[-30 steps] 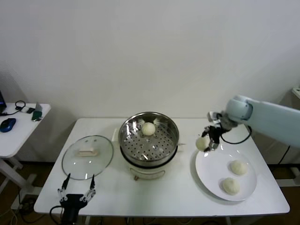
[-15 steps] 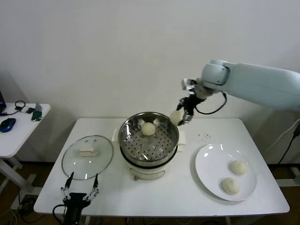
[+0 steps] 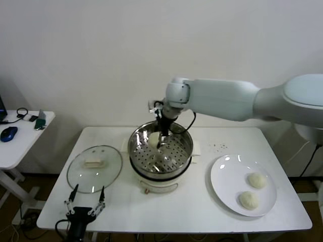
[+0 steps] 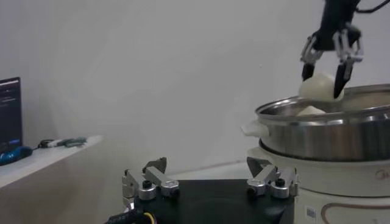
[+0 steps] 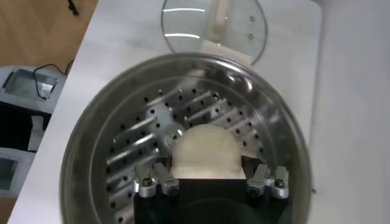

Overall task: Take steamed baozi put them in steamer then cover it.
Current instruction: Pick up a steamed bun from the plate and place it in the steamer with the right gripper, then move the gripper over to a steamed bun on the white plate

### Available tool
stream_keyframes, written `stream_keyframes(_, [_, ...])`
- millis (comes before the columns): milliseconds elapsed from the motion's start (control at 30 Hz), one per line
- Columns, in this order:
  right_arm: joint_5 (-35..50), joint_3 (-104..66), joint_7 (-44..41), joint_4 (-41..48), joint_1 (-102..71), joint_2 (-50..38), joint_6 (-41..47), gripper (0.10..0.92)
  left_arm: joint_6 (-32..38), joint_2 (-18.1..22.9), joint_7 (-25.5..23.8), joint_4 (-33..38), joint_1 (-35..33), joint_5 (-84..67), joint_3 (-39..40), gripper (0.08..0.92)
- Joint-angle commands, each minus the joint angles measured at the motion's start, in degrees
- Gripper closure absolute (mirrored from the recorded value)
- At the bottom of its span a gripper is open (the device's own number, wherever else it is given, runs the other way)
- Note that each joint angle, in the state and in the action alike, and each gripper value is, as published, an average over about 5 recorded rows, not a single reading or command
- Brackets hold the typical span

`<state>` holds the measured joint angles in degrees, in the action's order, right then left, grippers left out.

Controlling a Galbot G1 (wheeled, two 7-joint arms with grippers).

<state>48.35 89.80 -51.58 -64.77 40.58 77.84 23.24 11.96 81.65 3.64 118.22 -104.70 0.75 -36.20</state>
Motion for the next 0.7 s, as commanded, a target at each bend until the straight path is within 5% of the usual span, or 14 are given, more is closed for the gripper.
stream_keyframes(33, [-0.4, 0.2, 0.4, 4.4, -5.5, 7.8, 0.4, 0.287, -0.1, -0.2, 0.0, -0.1, 0.1, -0.3, -0.1, 0.177])
stream_keyframes(400, [-3.4, 0.4, -0.4, 6.6, -7.4, 8.0, -0.4, 0.285, -0.2, -0.1, 0.0, -0.7, 0.6, -0.5, -0.2, 0.177])
stream_keyframes(700, [-3.6, -0.7, -0.8, 6.3, -6.8, 7.2, 0.6, 0.204, -0.4, 0.0, 0.0, -0.7, 1.0, -0.4, -0.1, 0.177])
